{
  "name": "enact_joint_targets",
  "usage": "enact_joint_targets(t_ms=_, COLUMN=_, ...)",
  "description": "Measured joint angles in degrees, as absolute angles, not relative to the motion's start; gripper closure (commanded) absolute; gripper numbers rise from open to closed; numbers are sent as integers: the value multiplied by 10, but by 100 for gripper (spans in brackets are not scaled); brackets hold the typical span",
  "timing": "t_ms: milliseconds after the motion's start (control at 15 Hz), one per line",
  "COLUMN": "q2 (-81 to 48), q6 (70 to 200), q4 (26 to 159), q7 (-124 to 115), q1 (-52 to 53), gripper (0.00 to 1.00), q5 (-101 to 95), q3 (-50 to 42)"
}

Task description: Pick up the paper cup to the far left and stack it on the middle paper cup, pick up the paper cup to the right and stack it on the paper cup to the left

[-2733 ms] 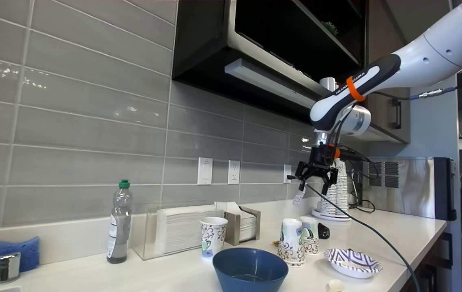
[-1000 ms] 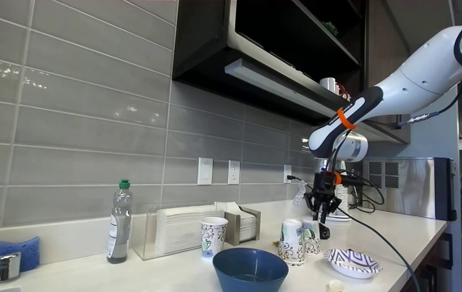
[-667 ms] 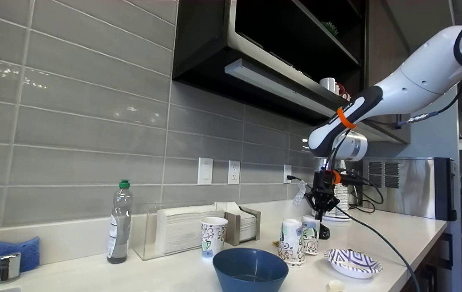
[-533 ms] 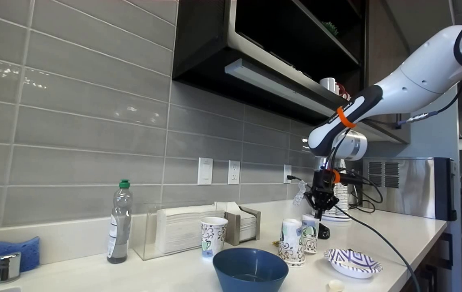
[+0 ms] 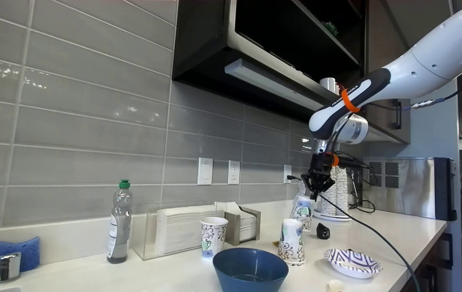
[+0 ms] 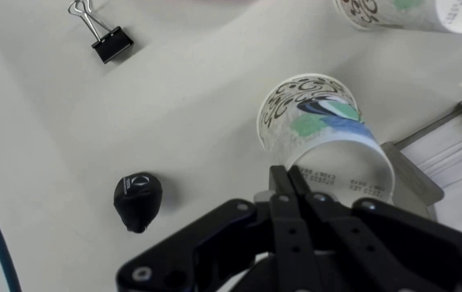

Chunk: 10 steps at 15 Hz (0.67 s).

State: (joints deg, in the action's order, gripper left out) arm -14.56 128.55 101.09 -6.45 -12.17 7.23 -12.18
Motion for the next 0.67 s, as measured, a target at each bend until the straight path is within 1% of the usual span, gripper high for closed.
enact_joint_targets(t_ms=667, q2=-69, q6=1220, q4=1010, q7=-68, q1=-91, gripper=99, q5=15, q3=-106)
